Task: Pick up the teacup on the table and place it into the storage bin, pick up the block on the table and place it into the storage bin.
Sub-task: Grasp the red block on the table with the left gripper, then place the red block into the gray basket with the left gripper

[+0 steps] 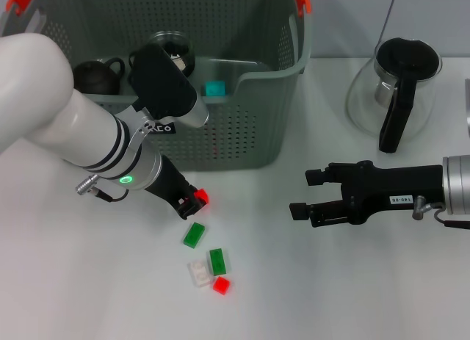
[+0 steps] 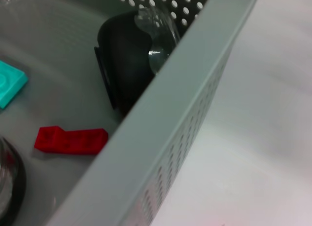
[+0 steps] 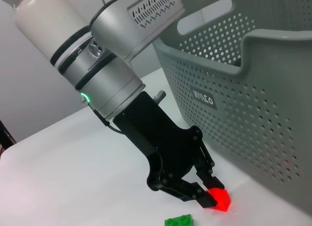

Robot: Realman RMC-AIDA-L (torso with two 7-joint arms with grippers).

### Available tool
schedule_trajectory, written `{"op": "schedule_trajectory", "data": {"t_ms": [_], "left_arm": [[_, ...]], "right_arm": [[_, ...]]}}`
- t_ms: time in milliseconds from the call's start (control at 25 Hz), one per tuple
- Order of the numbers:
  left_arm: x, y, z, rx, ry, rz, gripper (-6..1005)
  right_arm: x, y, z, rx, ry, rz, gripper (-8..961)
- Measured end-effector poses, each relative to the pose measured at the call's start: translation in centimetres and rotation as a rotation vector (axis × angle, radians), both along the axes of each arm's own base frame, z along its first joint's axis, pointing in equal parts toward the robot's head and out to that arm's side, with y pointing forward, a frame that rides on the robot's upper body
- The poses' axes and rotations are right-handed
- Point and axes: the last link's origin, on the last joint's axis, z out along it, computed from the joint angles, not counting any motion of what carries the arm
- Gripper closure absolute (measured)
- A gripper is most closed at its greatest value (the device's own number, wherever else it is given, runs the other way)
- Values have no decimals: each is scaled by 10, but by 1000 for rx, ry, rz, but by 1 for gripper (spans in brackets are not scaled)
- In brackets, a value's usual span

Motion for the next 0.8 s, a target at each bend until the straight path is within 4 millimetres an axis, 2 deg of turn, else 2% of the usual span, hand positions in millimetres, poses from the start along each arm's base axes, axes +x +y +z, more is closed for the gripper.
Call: {"op": "schedule_trajectory", "data": {"t_ms": [200, 320, 400, 560, 640, 760, 800], "left_arm": [[3, 0, 2, 6, -5, 0, 744], [17, -7, 12, -27, -52, 12, 815], [30, -17, 20, -82, -107, 30, 814], [64, -49, 54, -268, -326, 46, 812], [82, -61, 77, -362, -474, 9, 811], [96, -60, 107, -366, -591, -52, 809], [99, -52, 122, -318, -616, -85, 808]], "right_arm": [[0, 0, 1, 1, -1, 0, 36], [1, 0, 1, 2, -3, 0, 36], [1, 0, 2, 2, -3, -2, 36], [2, 0, 3, 1, -4, -8, 36], [3, 0, 3, 1, -3, -8, 36], [3, 0, 3, 2, -4, -4, 36], [3, 0, 3, 3, -5, -4, 36]]}}
